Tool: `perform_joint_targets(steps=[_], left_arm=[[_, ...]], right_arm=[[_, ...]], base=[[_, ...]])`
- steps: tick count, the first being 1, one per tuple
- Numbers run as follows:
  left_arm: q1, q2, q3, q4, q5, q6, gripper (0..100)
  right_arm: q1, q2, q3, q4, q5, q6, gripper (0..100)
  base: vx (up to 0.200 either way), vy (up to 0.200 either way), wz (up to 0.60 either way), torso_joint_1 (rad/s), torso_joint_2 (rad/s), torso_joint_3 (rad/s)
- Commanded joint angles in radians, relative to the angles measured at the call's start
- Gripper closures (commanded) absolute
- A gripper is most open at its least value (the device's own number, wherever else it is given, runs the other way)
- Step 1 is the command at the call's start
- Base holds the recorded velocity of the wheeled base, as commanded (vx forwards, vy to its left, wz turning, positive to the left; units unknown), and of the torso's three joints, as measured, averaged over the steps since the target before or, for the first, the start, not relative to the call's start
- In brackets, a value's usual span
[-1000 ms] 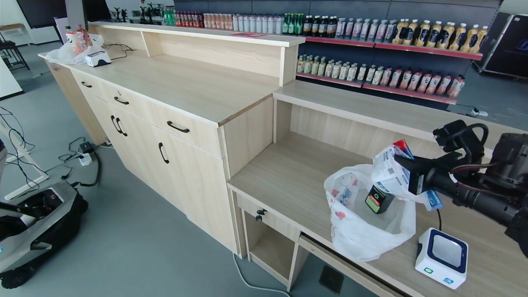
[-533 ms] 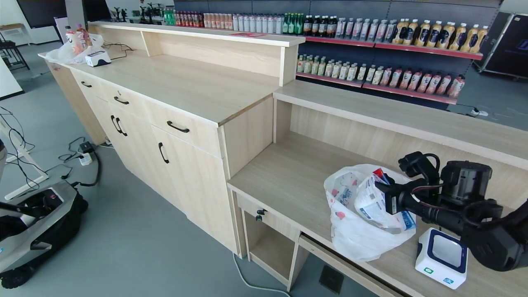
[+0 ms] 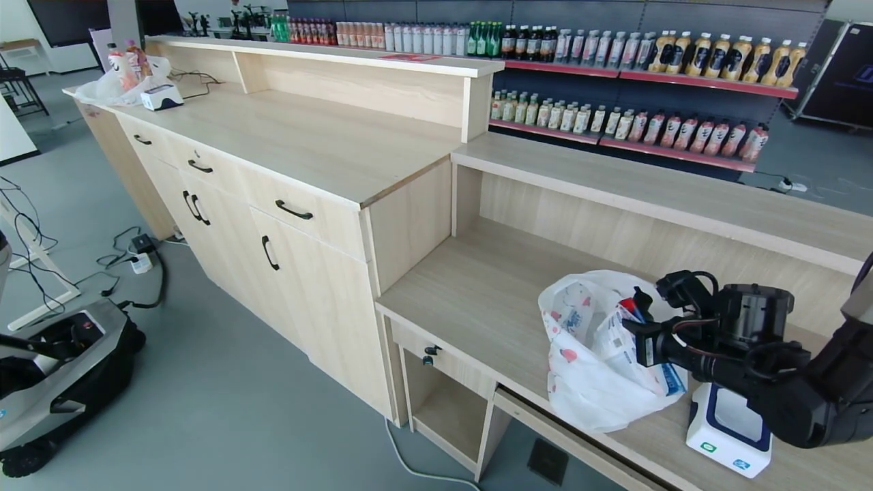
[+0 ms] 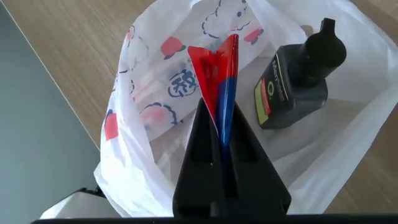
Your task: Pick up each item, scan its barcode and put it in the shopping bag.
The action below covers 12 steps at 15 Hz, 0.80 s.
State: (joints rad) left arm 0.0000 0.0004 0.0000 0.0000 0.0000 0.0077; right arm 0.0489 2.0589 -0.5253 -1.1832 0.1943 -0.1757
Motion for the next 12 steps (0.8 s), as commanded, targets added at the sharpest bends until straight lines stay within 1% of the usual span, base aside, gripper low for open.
perform_joint_targets(steps=[1,12], left_arm=[[0.000,0.000,0.000,0.000,0.000,0.000,0],[0.000,0.000,0.000,0.000,0.000,0.000,0]], right_arm=[[-0.014,0.027,0.001,-0.004,0.001,0.001,100],[-0.027,0.075,-0.002,-0.049,0.001,0.035,100]], base=[[0.000,0.000,0.00,0.000,0.00,0.000],[0.000,0.000,0.00,0.000,0.00,0.000]])
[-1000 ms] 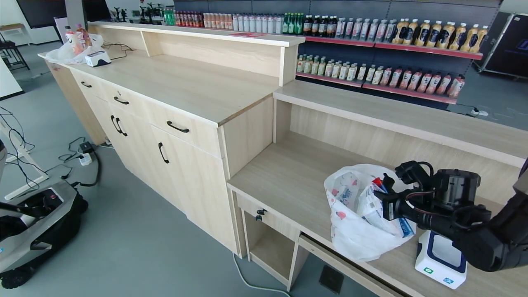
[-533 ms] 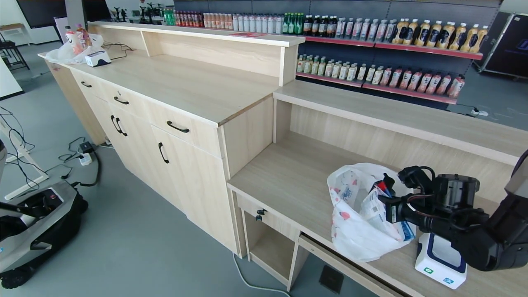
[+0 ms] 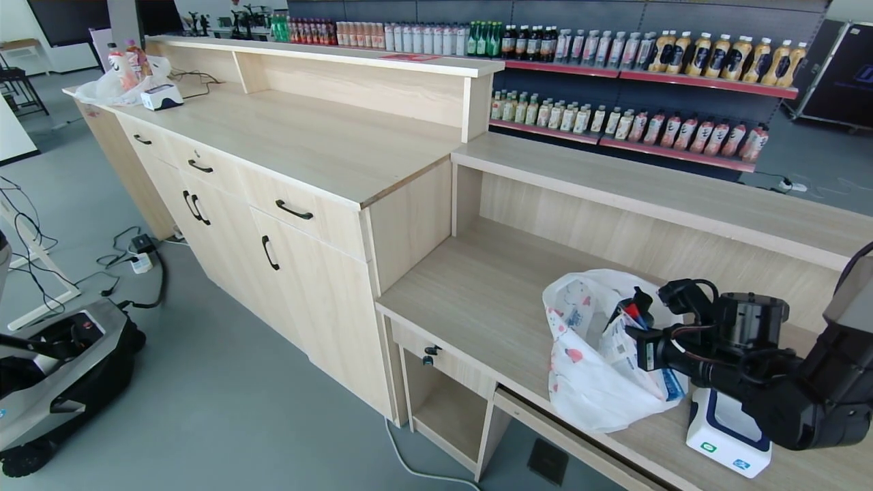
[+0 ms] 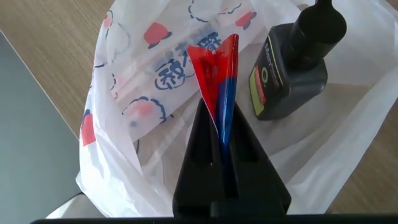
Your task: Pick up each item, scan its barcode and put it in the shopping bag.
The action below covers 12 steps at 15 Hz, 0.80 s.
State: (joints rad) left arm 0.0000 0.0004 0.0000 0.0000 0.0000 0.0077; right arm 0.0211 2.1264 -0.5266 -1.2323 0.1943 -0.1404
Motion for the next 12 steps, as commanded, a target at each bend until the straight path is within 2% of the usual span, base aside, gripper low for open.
perform_joint_targets(steps=[1,6,7,12], left_arm=[[0.000,0.000,0.000,0.000,0.000,0.000,0],[0.000,0.000,0.000,0.000,0.000,0.000,0],[0.000,0.000,0.000,0.000,0.000,0.000,0],[0.000,0.000,0.000,0.000,0.000,0.000,0]], right_arm=[[0.000,0.020,0.000,-0.015,-0.001,-0.001,100],[0.002,0.027,-0.006,-0.024,0.001,0.001,100],[0.003,0.027,-0.007,-0.022,0.001,0.002,0],[0.025,-0.011,-0.032,-0.041,0.004,0.081,0]], base=[[0.000,0.000,0.00,0.000,0.00,0.000],[0.000,0.000,0.00,0.000,0.00,0.000],[0.000,0.000,0.00,0.000,0.00,0.000],[0.000,0.000,0.00,0.000,0.00,0.000]])
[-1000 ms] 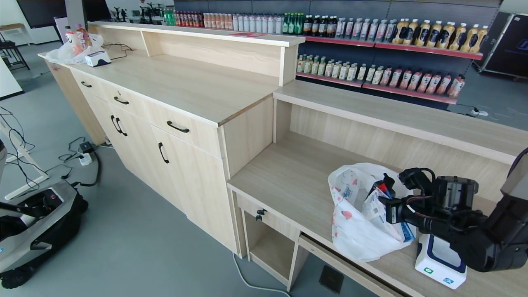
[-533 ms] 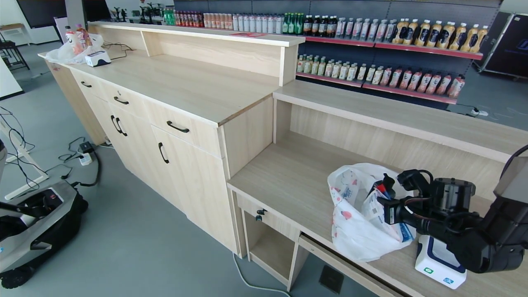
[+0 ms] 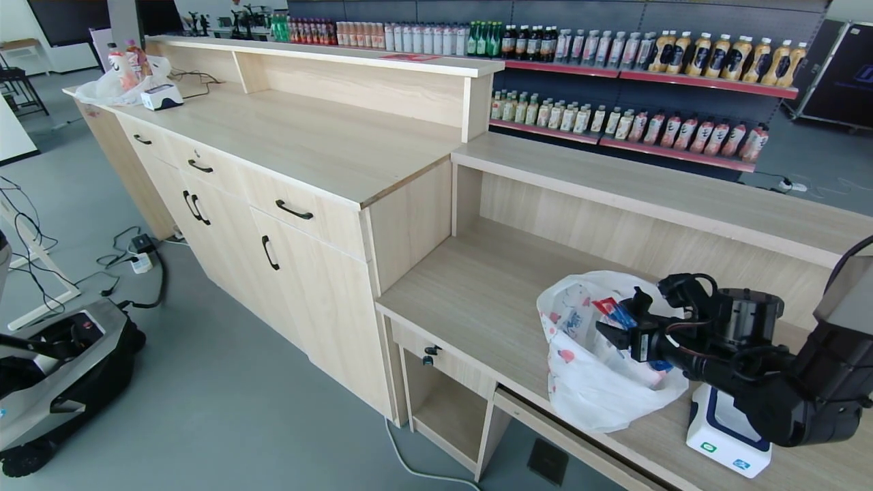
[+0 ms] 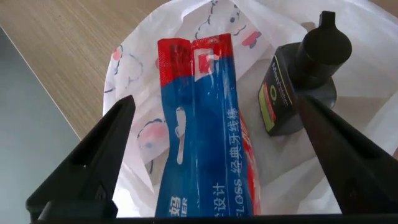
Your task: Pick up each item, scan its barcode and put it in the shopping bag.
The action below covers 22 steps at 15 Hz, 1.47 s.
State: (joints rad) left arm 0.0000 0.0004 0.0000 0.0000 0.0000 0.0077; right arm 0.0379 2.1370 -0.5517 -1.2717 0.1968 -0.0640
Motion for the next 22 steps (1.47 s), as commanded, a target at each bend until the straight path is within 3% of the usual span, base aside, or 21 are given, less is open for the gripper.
perform_joint_targets(steps=[1,5,8,13,15,16,20,22], left_arm=[[0.000,0.000,0.000,0.000,0.000,0.000,0],[0.000,0.000,0.000,0.000,0.000,0.000,0],[0.000,0.000,0.000,0.000,0.000,0.000,0],[0.000,0.000,0.000,0.000,0.000,0.000,0],[0.000,0.000,0.000,0.000,0.000,0.000,0],[0.000,0.000,0.000,0.000,0.000,0.000,0],[0.000,0.000,0.000,0.000,0.000,0.000,0],[0.000,0.000,0.000,0.000,0.000,0.000,0]], right_arm=[[0.014,-0.051,-0.008,-0.002,0.007,0.004,0],[0.033,-0.293,-0.065,0.069,0.067,-0.017,0],[-0.050,-0.531,-0.082,0.258,0.070,-0.181,0],[-0.150,-0.694,-0.082,0.336,0.076,-0.284,0],[-0.176,-0.750,-0.126,0.446,0.069,-0.295,0],[-0.179,-0.776,-0.183,0.535,0.052,-0.290,0],[-0.184,-0.838,-0.436,0.848,-0.189,-0.168,0],[-0.185,-0.875,-0.452,0.950,-0.267,-0.137,0]], base=[[0.000,0.000,0.00,0.000,0.00,0.000],[0.000,0.000,0.00,0.000,0.00,0.000],[0.000,0.000,0.00,0.000,0.00,0.000],[0.000,0.000,0.00,0.000,0.00,0.000],[0.000,0.000,-0.60,0.151,-0.27,-0.129],[0.000,0.000,-0.60,0.193,-0.36,-0.163],[0.000,0.000,-0.60,0.034,-0.05,-0.023],[0.000,0.000,-0.60,0.000,0.00,0.000]])
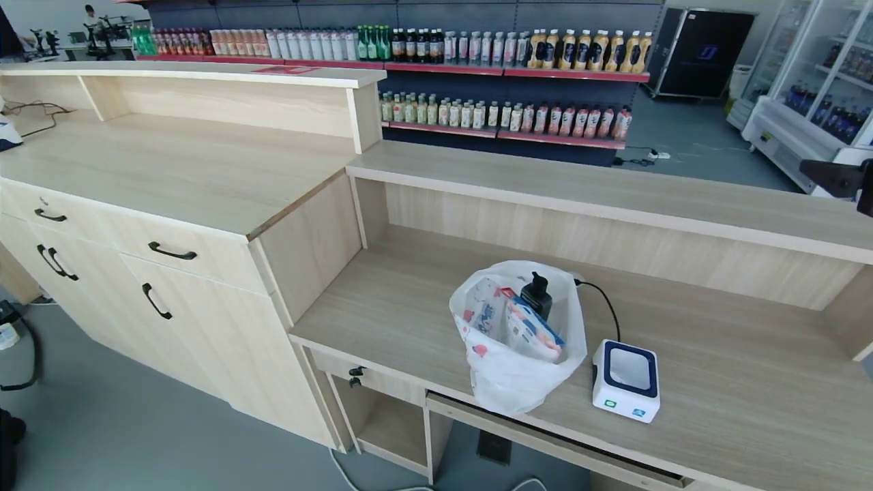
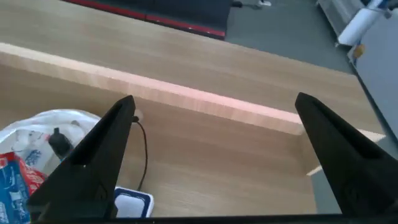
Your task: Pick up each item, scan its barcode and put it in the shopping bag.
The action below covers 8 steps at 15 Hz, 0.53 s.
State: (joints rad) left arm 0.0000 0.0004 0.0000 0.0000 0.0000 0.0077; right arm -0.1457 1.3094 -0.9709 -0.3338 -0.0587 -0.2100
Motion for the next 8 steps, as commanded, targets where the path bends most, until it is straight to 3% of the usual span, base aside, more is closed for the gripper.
perform_joint_targets(steps=[1,3,6,8], left_arm=[[0.000,0.000,0.000,0.000,0.000,0.000,0],[0.000,0.000,0.000,0.000,0.000,0.000,0],[0.000,0.000,0.000,0.000,0.000,0.000,0],[0.000,0.000,0.000,0.000,0.000,0.000,0]], right_arm=[[0.000,-0.084,0.011,0.042,-0.049,0.026,0],[0.000,-0.148,0.095,0.045,-0.085,0.037,0],[-0.002,-0.335,0.330,0.030,-0.095,0.066,0],[0.026,-0.464,0.520,-0.013,-0.092,0.100,0]], base=[[0.000,0.000,-0.60,-0.002,0.00,-0.002],[0.000,0.000,-0.60,0.002,0.00,0.002],[0.000,0.000,-0.60,0.004,0.00,-0.001],[0.000,0.000,0.00,0.122,-0.22,-0.093]])
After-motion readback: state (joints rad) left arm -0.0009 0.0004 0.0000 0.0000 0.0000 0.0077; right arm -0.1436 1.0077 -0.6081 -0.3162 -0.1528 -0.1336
